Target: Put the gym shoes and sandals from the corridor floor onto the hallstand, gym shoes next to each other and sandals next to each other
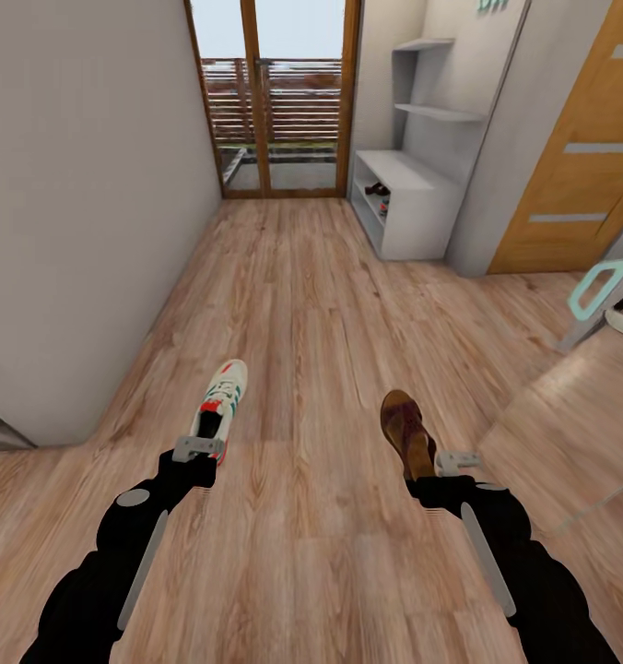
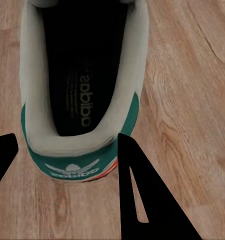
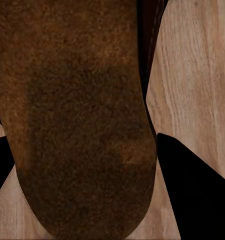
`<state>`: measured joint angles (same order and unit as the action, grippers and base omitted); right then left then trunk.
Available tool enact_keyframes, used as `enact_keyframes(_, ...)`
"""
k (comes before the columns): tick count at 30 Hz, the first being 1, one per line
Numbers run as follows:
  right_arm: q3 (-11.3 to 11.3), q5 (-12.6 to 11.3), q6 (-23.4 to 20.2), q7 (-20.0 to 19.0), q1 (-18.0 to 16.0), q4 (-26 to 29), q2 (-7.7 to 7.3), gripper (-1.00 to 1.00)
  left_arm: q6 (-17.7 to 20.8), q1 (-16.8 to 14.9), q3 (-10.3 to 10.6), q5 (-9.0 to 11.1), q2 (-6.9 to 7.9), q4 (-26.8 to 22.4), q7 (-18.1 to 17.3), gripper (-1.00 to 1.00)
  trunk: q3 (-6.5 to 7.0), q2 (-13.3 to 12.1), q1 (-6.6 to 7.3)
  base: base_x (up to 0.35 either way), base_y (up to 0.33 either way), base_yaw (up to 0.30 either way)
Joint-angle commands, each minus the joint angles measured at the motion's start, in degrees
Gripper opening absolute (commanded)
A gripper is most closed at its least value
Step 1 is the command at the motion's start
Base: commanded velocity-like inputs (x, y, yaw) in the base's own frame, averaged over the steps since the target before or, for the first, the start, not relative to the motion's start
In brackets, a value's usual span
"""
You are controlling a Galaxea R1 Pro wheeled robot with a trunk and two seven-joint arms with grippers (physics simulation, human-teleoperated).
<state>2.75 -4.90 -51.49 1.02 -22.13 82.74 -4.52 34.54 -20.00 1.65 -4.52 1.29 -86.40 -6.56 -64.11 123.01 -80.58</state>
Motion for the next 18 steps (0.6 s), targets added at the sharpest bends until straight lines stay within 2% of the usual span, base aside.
enact_keyframes(1, 0.1, -0.4, -0.2, 0.2, 0.0, 0.1, -0.05, -1.00, 0.3, 0.0, 0.0, -0.5, 0.02, -0.1, -0.4, -1.00, -0.04, 0.0, -0.03, 0.334, 0.000, 0.000)
enact_keyframes(18, 0.1, -0.4, -0.2, 0.3, 0.0, 0.1, -0.05, -1.00, 0.3, 0.0, 0.0, -0.5, 0.02, 0.0, -0.3, -1.00, -0.04, 0.0, -0.03, 0.334, 0.000, 0.000)
